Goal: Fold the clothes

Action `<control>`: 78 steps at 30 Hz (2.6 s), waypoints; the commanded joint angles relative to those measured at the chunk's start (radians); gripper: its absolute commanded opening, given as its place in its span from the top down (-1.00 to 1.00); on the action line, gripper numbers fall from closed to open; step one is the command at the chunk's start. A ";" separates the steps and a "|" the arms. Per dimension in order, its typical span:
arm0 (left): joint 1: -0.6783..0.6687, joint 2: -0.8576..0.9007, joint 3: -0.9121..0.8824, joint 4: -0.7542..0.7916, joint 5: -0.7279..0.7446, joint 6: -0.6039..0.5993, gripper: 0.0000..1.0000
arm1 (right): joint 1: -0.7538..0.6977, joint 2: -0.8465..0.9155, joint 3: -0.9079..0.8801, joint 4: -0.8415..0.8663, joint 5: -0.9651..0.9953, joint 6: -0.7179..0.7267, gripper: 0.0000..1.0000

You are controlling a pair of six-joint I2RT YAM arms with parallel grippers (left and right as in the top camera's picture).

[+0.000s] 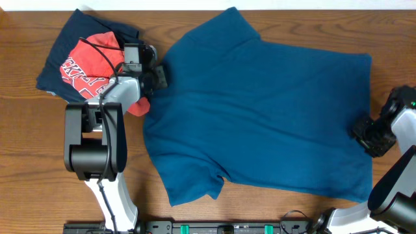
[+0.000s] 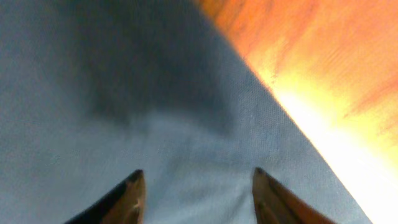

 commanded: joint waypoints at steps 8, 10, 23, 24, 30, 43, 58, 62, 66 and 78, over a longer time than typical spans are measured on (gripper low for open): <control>-0.069 -0.289 -0.009 -0.148 0.037 -0.005 0.11 | -0.035 0.043 -0.185 0.264 0.126 0.235 0.98; -0.080 -0.333 -0.009 -0.207 0.037 -0.005 0.11 | -0.068 0.080 -0.185 0.314 0.149 0.249 0.98; -0.092 -0.407 -0.009 -0.481 0.029 -0.006 -0.01 | -0.220 0.125 0.003 0.416 -0.311 0.036 0.24; -0.092 -0.411 -0.009 -0.505 0.029 -0.006 -0.01 | -0.220 0.116 0.032 0.383 -0.346 0.032 0.19; -0.092 -0.472 -0.009 -0.695 0.029 -0.006 0.02 | -0.220 0.007 0.144 0.266 -0.504 0.029 0.10; -0.135 -0.519 -0.259 -1.078 0.057 -0.143 0.27 | -0.212 -0.296 0.165 0.039 -0.502 0.029 -0.01; -0.487 -0.520 -0.613 -0.700 0.101 -0.393 -0.26 | -0.212 -0.288 0.163 -0.041 -0.457 -0.023 -0.09; -0.509 -0.519 -0.625 -0.655 0.145 -0.394 -0.26 | -0.212 -0.287 0.163 -0.041 -0.457 -0.023 -0.10; -0.511 -0.519 -0.625 -0.622 0.221 -0.395 0.06 | -0.212 -0.287 0.163 -0.048 -0.455 -0.023 -0.10; -0.466 -0.545 -0.569 -0.738 0.401 -0.348 0.88 | -0.211 -0.280 0.162 -0.114 -0.339 -0.018 -0.10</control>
